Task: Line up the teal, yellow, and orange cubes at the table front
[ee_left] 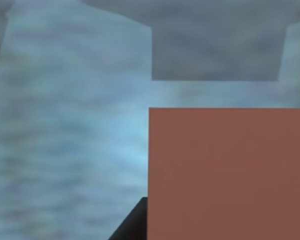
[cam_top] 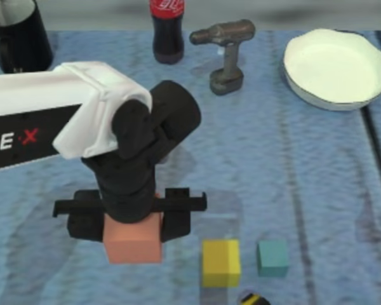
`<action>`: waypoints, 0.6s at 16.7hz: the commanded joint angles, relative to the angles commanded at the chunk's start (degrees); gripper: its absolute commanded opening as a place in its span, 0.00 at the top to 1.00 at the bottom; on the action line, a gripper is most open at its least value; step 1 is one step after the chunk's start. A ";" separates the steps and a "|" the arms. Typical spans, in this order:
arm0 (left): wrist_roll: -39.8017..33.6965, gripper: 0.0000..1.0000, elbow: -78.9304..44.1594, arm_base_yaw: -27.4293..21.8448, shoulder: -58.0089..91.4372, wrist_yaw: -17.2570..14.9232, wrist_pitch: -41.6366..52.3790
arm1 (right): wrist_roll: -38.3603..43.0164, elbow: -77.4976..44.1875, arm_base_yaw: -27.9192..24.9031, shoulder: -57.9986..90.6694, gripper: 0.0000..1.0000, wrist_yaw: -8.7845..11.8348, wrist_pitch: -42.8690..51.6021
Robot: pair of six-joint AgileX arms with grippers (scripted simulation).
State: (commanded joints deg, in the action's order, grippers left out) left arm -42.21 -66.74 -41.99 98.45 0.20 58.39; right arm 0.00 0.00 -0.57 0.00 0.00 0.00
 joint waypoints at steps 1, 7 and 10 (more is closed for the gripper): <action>0.04 1.00 0.52 0.02 0.28 0.02 -0.78 | 0.00 0.00 0.00 0.00 0.00 0.00 0.00; 0.12 1.00 7.59 0.15 5.17 -0.09 -13.22 | 0.00 0.00 0.00 0.00 0.00 0.00 0.00; 0.17 1.00 9.26 0.02 6.51 -0.02 -16.01 | 0.00 0.00 0.00 0.00 0.00 0.00 0.00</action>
State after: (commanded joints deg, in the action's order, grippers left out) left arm -42.04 -57.48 -41.96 104.96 0.19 42.38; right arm 0.00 0.00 -0.57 0.00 0.00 0.00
